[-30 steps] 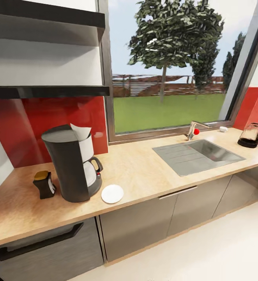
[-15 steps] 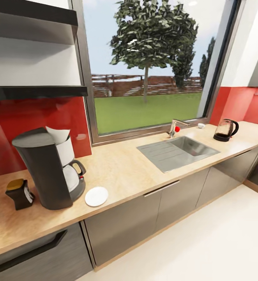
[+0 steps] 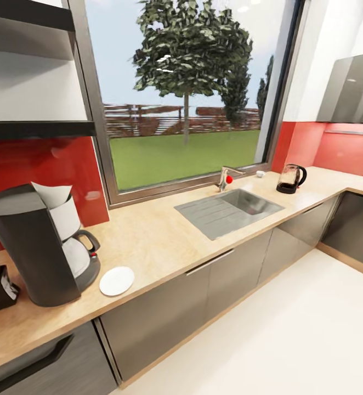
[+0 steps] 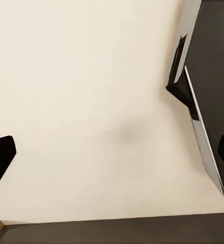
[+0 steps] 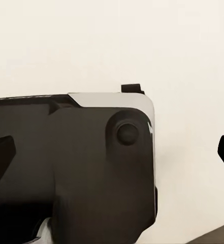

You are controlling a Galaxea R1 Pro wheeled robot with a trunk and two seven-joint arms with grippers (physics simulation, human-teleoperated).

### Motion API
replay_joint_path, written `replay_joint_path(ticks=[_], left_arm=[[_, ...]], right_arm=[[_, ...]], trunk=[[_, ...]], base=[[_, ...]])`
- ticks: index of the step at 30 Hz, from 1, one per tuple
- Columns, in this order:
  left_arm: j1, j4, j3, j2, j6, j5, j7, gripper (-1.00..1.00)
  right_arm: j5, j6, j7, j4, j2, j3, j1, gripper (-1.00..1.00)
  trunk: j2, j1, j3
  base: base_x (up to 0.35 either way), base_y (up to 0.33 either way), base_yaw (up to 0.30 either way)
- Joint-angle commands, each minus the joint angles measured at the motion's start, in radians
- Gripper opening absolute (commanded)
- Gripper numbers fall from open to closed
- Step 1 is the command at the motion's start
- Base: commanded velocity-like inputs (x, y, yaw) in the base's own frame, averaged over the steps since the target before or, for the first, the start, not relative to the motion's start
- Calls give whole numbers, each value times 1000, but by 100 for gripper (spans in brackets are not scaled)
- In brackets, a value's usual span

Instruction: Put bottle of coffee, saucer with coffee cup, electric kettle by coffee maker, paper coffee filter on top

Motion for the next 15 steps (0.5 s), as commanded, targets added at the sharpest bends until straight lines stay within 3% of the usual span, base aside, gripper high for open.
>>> replay_joint_path(ticks=[1, 15], left_arm=[[1, -2, 4, 0, -2, 0, 0, 100], [2, 0, 5, -1, 0, 0, 0, 100]], right_arm=[[-9, 0, 3, 0, 0, 6, -1, 100], [-8, 0, 2, 1, -2, 6, -1, 100]], trunk=[[-1, 0, -1], [-1, 0, -1]], base=[[0, 0, -263], [0, 0, -273]])
